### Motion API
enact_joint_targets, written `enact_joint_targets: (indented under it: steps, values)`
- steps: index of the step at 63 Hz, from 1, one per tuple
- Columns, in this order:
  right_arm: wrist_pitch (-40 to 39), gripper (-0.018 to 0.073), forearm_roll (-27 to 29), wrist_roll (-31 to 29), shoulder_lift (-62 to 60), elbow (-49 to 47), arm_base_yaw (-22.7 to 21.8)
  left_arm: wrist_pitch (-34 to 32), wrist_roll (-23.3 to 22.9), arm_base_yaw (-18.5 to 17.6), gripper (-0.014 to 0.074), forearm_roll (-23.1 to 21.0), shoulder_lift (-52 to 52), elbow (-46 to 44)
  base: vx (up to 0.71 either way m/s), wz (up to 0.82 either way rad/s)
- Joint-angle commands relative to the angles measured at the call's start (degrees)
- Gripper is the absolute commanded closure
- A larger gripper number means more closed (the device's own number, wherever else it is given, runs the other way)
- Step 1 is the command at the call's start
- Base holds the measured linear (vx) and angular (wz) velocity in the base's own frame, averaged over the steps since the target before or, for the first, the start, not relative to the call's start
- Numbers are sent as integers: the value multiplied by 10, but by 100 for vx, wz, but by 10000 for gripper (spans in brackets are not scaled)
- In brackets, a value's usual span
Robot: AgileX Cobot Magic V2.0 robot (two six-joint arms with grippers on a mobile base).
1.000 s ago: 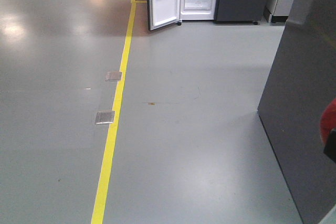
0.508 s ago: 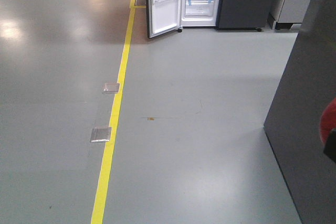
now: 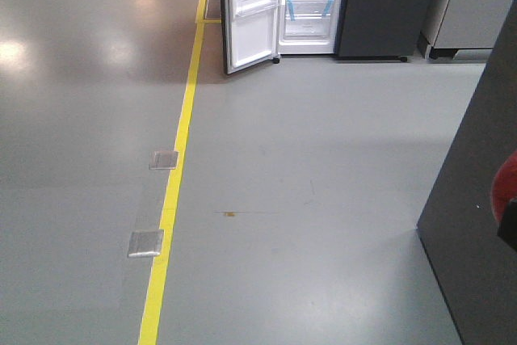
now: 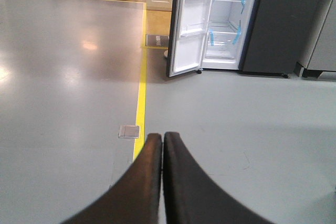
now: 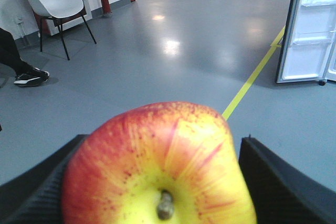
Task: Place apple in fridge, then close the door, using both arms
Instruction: 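Drive the base toward the open refrigerator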
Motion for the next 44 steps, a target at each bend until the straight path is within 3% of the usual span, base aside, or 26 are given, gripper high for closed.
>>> enact_joint_targets:
  steps: [1,44]
  values:
    - [-34,563,29,-7,6,-12,-2,-43,-2,1,603,1,-4,12,34,-1]
    - [-34,563,29,-7,6,-12,-2,-43,-2,1,603,1,-4,12,32,2]
